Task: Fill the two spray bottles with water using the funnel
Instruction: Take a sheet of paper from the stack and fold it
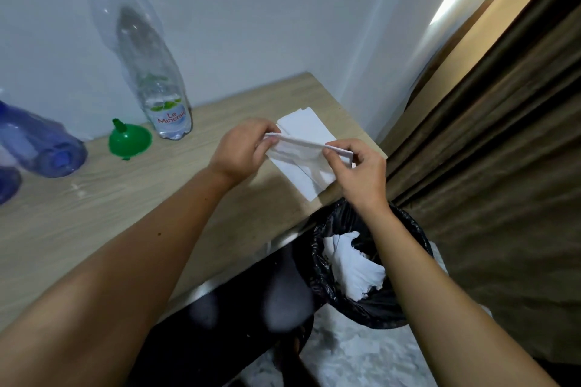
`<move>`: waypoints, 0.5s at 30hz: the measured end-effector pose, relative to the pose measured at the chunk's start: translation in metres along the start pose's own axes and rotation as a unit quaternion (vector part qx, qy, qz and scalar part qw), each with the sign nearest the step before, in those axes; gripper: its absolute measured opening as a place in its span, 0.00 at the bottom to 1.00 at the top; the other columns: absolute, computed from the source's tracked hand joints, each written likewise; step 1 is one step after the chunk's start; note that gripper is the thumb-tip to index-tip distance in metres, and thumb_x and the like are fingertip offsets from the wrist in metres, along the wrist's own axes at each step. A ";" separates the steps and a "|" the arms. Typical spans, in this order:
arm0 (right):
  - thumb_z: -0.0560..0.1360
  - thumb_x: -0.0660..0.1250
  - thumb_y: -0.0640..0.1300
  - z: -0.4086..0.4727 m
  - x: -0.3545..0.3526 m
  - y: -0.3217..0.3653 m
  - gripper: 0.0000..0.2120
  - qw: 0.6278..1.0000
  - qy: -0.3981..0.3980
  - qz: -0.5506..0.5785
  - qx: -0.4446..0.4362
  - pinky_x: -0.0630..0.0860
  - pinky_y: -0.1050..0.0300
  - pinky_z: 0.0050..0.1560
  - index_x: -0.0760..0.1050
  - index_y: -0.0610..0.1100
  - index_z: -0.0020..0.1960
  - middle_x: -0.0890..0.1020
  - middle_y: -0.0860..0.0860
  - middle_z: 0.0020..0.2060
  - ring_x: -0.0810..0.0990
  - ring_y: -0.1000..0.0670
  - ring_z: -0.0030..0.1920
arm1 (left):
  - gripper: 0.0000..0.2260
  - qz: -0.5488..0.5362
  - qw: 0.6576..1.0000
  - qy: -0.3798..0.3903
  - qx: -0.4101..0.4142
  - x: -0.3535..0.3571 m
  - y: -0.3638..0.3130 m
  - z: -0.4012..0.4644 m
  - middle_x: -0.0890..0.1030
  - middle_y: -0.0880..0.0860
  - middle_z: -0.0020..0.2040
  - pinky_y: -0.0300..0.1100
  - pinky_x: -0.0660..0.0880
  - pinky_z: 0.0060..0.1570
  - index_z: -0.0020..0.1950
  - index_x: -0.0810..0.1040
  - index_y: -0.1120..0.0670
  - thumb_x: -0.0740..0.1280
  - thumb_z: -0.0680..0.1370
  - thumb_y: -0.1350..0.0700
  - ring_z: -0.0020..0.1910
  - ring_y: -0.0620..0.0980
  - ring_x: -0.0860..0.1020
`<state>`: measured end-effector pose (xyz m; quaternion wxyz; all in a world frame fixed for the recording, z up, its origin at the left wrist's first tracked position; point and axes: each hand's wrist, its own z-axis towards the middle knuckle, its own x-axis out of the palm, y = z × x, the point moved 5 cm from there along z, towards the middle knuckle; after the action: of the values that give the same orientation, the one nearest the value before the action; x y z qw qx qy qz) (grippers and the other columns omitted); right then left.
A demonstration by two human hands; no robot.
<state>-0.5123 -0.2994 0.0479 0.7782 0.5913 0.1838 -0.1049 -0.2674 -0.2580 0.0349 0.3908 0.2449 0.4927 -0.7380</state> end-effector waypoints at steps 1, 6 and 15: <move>0.77 0.76 0.44 -0.003 0.004 0.005 0.02 1.000 0.008 0.005 0.001 0.78 0.58 0.49 0.87 0.49 0.49 0.88 0.59 0.46 0.84 0.56 0.47 | 0.08 0.001 1.000 -0.009 -0.008 -0.012 0.002 -0.007 0.83 0.52 0.53 0.44 0.69 0.51 0.57 0.81 0.55 0.65 0.83 0.53 0.53 0.55 0.78; 0.78 0.75 0.46 -0.023 0.041 0.030 0.02 0.998 0.066 0.016 -0.009 0.69 0.61 0.35 0.86 0.53 0.47 0.84 0.63 0.37 0.72 0.58 0.31 | 0.06 -0.031 0.995 -0.062 -0.075 -0.070 0.020 -0.062 0.82 0.50 0.46 0.50 0.74 0.48 0.52 0.82 0.55 0.70 0.83 0.52 0.46 0.50 0.77; 0.78 0.75 0.47 -0.103 0.163 0.068 0.04 0.976 0.214 0.032 -0.010 0.72 0.58 0.40 0.86 0.48 0.52 0.80 0.66 0.30 0.76 0.59 0.33 | 0.06 -0.073 0.936 -0.143 -0.313 -0.162 0.064 -0.231 0.80 0.48 0.35 0.41 0.69 0.36 0.45 0.81 0.46 0.76 0.78 0.47 0.30 0.44 0.71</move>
<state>-0.3548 -0.1727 0.0174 0.7293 0.5981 0.3283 0.0512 -0.1278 -0.0047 0.0305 0.4589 -0.0350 0.6543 -0.6000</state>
